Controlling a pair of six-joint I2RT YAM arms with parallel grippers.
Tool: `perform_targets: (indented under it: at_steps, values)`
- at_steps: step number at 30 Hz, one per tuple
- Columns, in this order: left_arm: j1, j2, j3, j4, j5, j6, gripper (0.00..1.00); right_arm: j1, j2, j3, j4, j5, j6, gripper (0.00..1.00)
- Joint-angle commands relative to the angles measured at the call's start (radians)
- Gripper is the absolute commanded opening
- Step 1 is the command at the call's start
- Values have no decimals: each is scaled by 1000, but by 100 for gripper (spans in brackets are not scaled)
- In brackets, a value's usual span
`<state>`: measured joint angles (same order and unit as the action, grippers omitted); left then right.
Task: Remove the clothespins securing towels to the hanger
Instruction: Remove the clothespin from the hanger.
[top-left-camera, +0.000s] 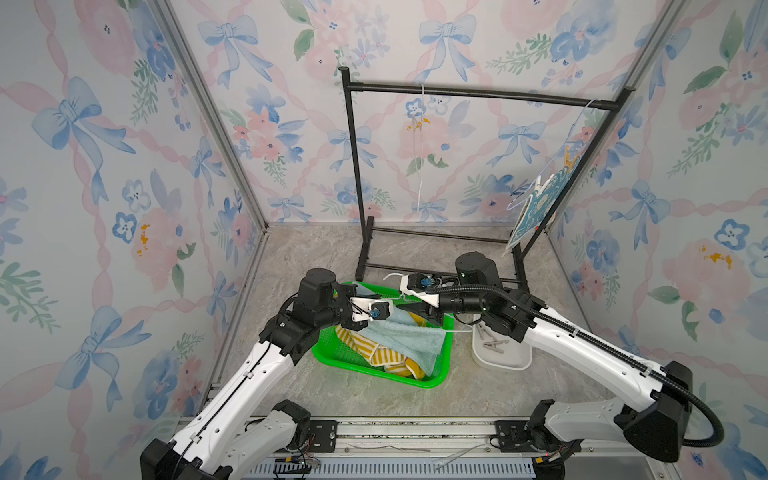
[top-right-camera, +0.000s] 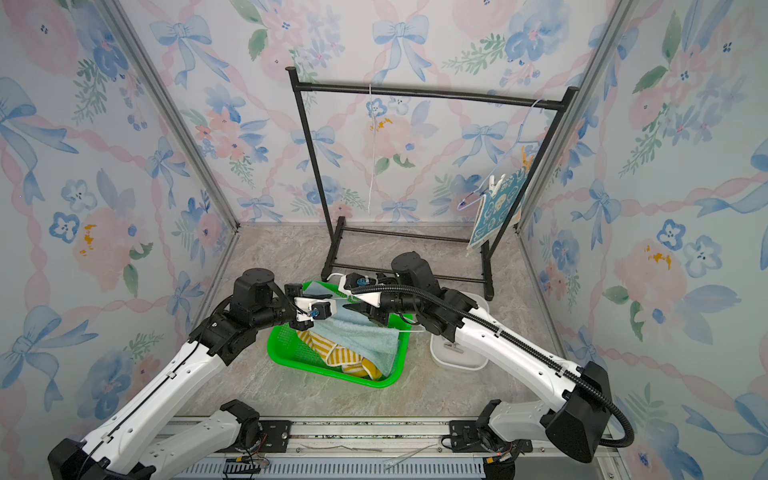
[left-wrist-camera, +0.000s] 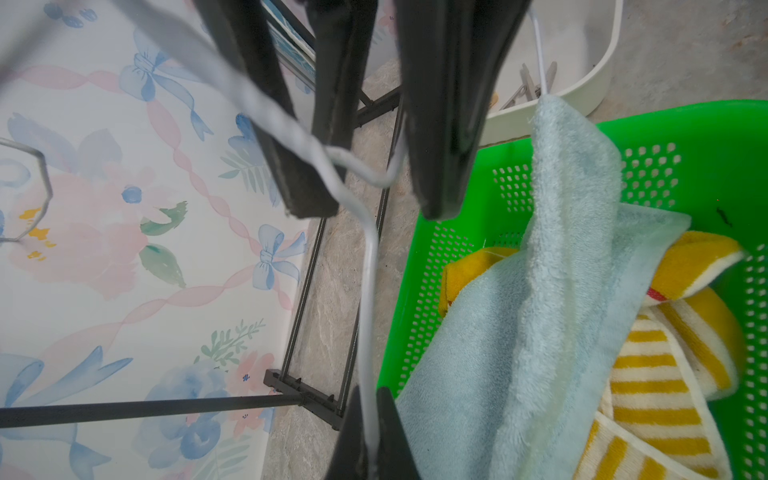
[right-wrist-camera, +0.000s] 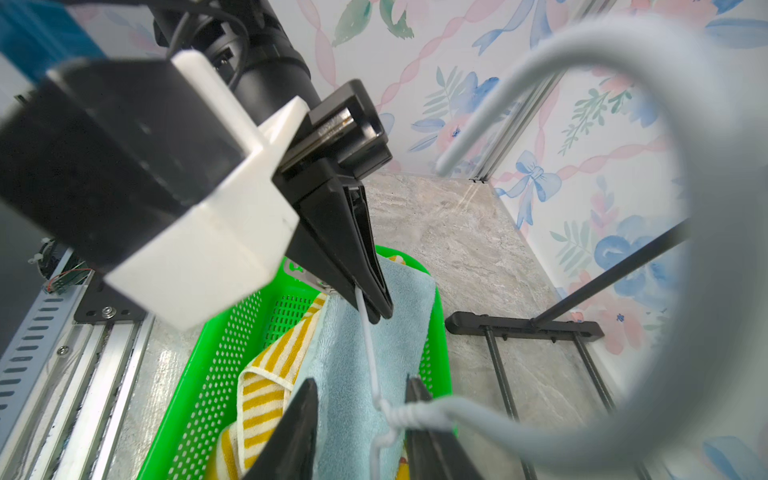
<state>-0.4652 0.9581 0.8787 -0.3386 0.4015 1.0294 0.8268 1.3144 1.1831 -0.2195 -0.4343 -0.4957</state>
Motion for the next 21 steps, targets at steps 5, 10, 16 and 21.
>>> perform_targets:
  at_steps: [5, 10, 16, 21]
  values:
    - [-7, -29, -1, 21, 22, 13, 0, 11, 14, 40, -7, 24, -23, 12]
    - [-7, -61, 1, 20, 8, -10, 18, 14, 4, 48, -27, 37, -56, 0]
    - [-4, -114, 6, -1, -19, -41, 54, 21, -8, 70, -71, 48, -82, 0]
    - [-4, -181, -8, -74, -98, -49, 61, 41, -42, 45, -71, 103, -115, 0]
